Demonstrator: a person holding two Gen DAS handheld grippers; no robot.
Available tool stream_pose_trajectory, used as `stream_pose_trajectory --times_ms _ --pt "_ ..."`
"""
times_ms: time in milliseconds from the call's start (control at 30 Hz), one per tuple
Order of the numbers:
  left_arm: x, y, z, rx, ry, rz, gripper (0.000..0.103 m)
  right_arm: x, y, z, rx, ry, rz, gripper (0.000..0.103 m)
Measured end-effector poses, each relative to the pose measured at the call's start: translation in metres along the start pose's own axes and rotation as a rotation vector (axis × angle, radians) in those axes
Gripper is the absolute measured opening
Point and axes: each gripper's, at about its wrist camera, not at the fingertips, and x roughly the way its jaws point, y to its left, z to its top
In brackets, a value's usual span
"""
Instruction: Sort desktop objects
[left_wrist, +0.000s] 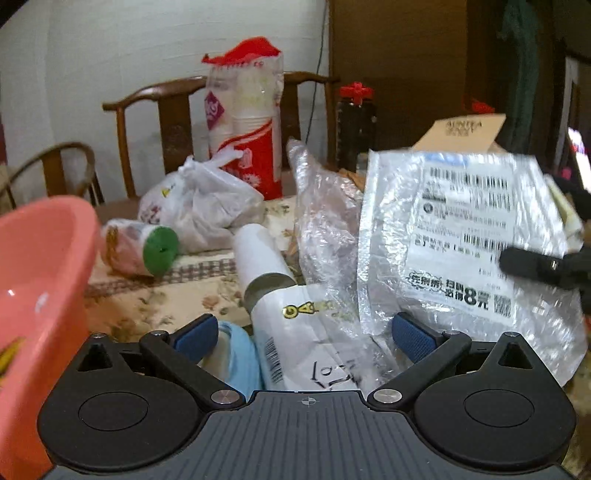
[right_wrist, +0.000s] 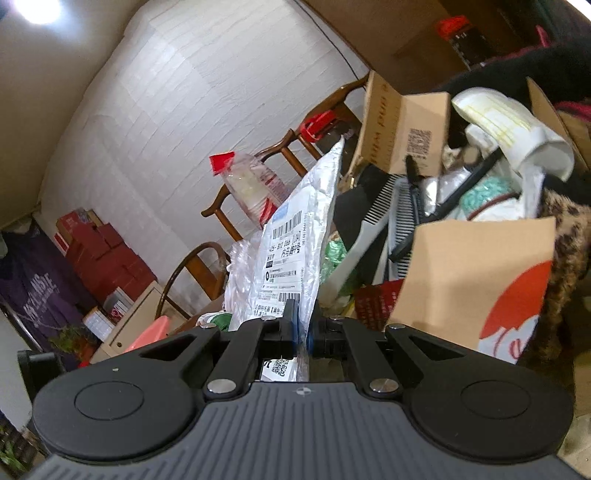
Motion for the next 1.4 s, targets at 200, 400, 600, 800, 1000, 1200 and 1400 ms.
stream_pose_trajectory --times_ms 200,400,600,800,1000,1200,1400 --pt "0.003 0.0 0.004 -0.064 0.002 -0.047 0.103 0.005 -0.006 -0.003 0.01 0.022 -0.002 0.009" --pt "0.006 -0.02 0.007 -0.032 -0.008 -0.014 0.099 0.005 -0.001 -0.006 -0.013 0.026 -0.006 0.01" --pt "0.003 -0.041 0.007 0.079 -0.041 0.097 0.024 0.001 0.003 -0.005 -0.034 0.023 0.01 0.01" --pt "-0.019 -0.041 0.014 0.092 -0.091 0.071 0.0 -0.001 0.016 -0.006 -0.085 0.016 -0.003 0.007" --pt "-0.042 -0.048 0.023 0.101 -0.147 0.041 0.0 -0.017 0.042 -0.005 -0.141 -0.027 0.021 0.005" --pt "-0.068 -0.046 0.029 0.095 -0.205 0.045 0.0 -0.035 0.067 0.007 -0.159 -0.064 0.061 0.005" --pt "-0.09 -0.029 0.039 0.06 -0.231 0.034 0.01 -0.044 0.093 0.013 -0.175 -0.067 0.115 0.005"
